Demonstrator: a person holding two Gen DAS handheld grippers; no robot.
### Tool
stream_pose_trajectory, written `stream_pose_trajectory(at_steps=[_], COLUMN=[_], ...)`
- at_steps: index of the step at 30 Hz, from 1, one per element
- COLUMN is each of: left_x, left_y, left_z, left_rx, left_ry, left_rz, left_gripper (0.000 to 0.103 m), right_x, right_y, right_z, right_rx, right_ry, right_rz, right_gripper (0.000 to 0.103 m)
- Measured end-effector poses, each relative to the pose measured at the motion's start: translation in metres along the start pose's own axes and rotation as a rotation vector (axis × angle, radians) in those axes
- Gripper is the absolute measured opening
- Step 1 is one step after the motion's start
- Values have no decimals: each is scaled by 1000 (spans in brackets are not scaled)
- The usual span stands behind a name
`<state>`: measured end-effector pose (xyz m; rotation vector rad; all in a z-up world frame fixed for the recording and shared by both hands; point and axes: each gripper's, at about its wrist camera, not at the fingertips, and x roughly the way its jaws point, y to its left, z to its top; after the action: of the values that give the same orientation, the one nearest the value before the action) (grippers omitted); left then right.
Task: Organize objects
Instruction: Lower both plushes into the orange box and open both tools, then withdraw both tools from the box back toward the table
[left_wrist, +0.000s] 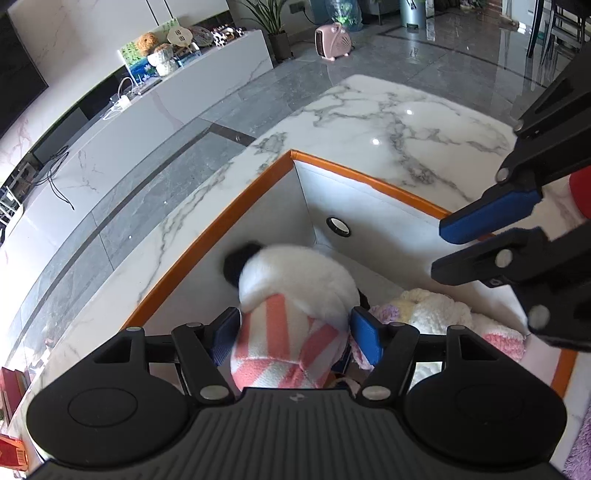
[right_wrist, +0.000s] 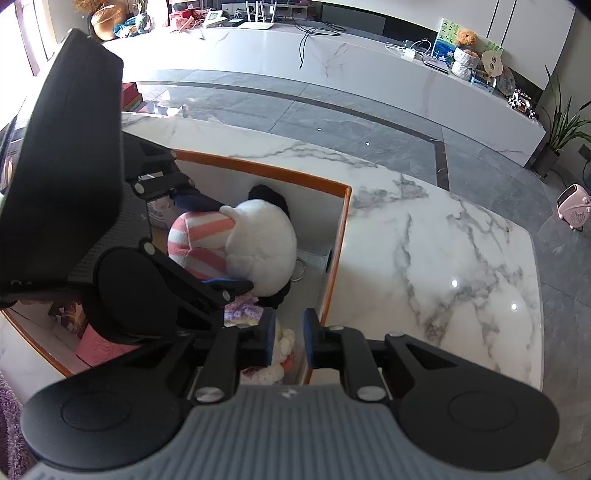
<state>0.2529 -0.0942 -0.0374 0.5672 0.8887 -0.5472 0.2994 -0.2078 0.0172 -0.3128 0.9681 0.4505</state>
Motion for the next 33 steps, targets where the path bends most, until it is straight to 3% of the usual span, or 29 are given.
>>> stream_pose_trajectory(at_steps=[5,7,8,10,11,13,16,21,26,30,33], left_x=[-24,-30,-32,-38,-41,-42,-30,-20,-7,7,12], left_y=[4,5,6,11,15,25,38,45,38,37,33], left_z=[-5,-4,-5,-7,-9,-13,-19,-21,-14,-19,-22], left_rx=[-34,-61,-83,-154,-195,-304,-419,-471,-427,-454,-449], left_ry=[-57,-49,-33,-16,-18,12,85,53,72,94,89], left_rz=[-27,-9,7,32,34,5,-36,-29,50,15,41], left_gripper=[83,81,77,59,56,34,19,11,7,2,2], right_x=[1,0,0,-2,-3,-4,-3,-4,-1,2,4], right_y=[1,2,2,2,2,1,1,4,5,7,8], right_z=[-1,-2,-2,-2,-3,-4,-5,-5,-5,-5,-5], right_rx=[-2,-2,0,3,4,7,12,0,-6,-10,-13], right_ry=[-1,-3,-5,-10,-12,-13,-12,-13,-4,2,8], right_rz=[3,3,5,8,7,6,9,10,7,10,11], right_gripper=[19,19,19,19,19,20,20,21,21,21,21])
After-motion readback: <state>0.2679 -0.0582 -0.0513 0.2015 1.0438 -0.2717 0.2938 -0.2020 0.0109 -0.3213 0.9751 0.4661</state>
